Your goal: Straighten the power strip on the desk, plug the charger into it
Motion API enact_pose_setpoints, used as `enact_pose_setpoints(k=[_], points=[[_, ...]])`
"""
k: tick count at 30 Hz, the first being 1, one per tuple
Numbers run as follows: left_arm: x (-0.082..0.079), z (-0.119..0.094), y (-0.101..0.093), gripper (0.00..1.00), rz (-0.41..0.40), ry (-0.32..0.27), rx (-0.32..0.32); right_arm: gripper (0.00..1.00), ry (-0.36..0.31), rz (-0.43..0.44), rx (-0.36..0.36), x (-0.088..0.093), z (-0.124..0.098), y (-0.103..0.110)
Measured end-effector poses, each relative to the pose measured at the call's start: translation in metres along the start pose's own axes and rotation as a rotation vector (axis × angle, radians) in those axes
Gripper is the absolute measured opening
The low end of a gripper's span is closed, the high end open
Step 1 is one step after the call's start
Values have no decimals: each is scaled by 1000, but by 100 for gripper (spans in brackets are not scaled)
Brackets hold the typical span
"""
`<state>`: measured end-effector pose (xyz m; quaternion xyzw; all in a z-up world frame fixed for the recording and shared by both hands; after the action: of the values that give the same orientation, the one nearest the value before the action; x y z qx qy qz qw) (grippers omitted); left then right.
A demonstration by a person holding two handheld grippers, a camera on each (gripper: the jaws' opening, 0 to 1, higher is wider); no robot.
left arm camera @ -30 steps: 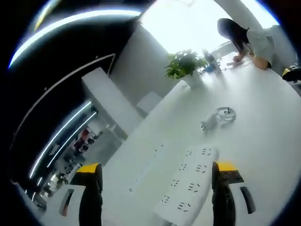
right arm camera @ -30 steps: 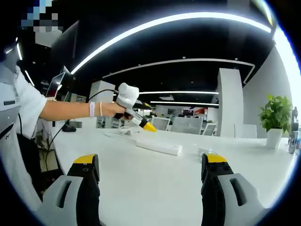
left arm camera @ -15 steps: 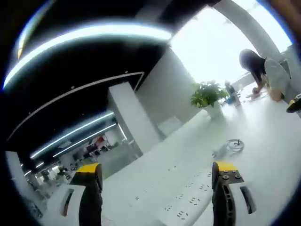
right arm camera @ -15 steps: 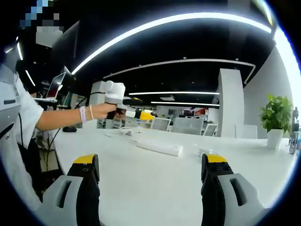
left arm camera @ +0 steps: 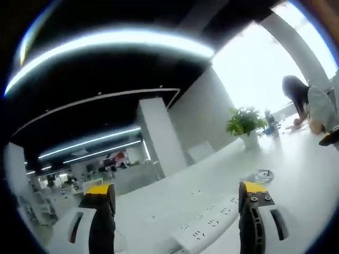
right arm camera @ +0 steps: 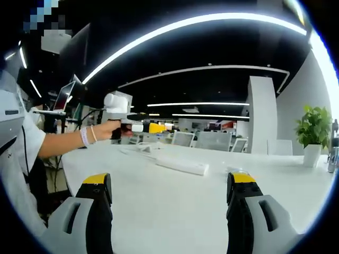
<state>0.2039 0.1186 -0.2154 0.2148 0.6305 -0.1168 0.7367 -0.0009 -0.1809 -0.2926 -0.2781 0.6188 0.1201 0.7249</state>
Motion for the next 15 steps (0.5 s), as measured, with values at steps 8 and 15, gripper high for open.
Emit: enact_pose_setpoints(k=[8, 15], points=[[-1, -21, -2, 99, -46, -20, -16, 89, 2, 2, -6, 1, 3, 1], [-5, -41, -7, 99, -78, -40, -24, 89, 5, 3, -11, 2, 5, 2]])
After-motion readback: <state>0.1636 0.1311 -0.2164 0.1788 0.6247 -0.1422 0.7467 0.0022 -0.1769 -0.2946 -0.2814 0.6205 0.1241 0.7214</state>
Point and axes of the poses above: the point that each gripper's makers call its tool centre point, and the gripper's own axes: z roughly forward along the fingers, y roughly to its left, x roughly out of its underside, the point moved 9 cm from there along -z, roughly backward along the fingers, and after that the axes turned 6 degrees about -z, right-handed, at the moved point
